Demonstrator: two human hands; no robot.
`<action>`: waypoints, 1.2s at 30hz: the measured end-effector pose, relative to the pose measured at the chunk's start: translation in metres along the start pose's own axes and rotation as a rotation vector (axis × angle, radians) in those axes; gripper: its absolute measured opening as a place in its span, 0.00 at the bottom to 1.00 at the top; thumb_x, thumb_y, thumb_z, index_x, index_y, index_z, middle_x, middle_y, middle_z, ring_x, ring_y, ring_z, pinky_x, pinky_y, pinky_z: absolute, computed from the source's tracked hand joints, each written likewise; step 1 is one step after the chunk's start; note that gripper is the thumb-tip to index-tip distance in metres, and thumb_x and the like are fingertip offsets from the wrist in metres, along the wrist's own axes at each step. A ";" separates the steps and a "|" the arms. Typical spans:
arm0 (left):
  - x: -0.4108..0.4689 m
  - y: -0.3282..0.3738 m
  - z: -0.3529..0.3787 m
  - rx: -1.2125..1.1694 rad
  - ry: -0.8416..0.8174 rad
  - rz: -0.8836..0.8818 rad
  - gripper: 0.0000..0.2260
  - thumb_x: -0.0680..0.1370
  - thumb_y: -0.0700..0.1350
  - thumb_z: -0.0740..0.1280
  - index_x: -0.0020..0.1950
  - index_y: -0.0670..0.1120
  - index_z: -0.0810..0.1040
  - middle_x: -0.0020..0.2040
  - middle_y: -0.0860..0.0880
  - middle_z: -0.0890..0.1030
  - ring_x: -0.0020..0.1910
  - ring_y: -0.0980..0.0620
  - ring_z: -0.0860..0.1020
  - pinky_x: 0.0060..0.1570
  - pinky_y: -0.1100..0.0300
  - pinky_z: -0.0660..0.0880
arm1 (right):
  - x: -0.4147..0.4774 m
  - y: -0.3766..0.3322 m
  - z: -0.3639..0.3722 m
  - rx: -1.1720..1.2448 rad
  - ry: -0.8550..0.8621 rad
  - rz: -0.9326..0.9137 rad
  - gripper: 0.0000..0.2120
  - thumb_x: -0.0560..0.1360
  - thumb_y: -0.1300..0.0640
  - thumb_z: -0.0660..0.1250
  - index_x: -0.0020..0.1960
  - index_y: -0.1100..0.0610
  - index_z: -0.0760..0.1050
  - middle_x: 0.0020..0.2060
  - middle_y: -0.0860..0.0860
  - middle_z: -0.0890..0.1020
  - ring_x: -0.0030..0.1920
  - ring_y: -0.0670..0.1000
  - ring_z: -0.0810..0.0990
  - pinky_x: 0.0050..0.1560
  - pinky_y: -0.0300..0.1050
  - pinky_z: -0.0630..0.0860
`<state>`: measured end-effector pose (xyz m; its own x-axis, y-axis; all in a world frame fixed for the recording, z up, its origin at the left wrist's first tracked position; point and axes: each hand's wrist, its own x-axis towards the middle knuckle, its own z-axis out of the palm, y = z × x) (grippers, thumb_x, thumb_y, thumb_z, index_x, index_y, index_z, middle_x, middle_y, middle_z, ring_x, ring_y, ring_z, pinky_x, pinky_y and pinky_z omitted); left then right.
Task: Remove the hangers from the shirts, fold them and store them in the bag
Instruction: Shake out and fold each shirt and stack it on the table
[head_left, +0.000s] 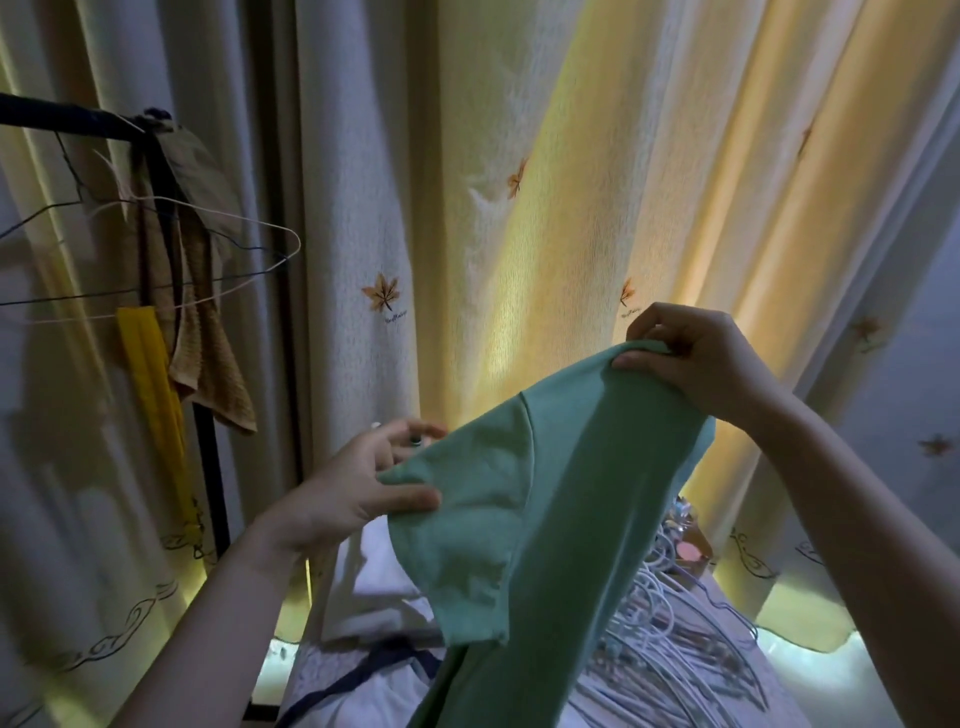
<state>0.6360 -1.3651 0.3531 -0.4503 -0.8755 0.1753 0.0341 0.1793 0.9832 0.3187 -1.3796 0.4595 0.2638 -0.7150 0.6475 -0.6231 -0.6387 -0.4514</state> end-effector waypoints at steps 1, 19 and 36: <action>-0.003 0.000 -0.001 0.014 -0.079 -0.050 0.29 0.63 0.44 0.78 0.62 0.46 0.75 0.58 0.43 0.81 0.54 0.47 0.82 0.47 0.59 0.80 | -0.002 -0.001 0.001 0.012 -0.025 0.002 0.07 0.65 0.44 0.71 0.37 0.44 0.75 0.28 0.40 0.79 0.28 0.40 0.70 0.29 0.27 0.65; 0.008 -0.092 0.064 -0.161 0.375 -0.123 0.28 0.69 0.40 0.74 0.63 0.59 0.66 0.45 0.47 0.85 0.46 0.50 0.84 0.41 0.60 0.81 | -0.020 0.022 -0.011 0.054 0.027 0.118 0.07 0.67 0.43 0.69 0.41 0.44 0.75 0.35 0.39 0.83 0.37 0.38 0.82 0.32 0.28 0.75; -0.038 -0.064 0.006 0.453 0.805 0.102 0.14 0.64 0.35 0.78 0.44 0.48 0.81 0.39 0.56 0.80 0.38 0.62 0.78 0.37 0.76 0.71 | 0.013 -0.001 0.062 -0.381 -0.126 0.017 0.11 0.72 0.63 0.69 0.51 0.52 0.82 0.47 0.52 0.80 0.47 0.55 0.77 0.45 0.55 0.77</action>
<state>0.6457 -1.3404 0.2830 0.2968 -0.8629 0.4090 -0.3890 0.2819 0.8771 0.3678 -1.4060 0.4304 0.3248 -0.7688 0.5509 -0.8502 -0.4924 -0.1860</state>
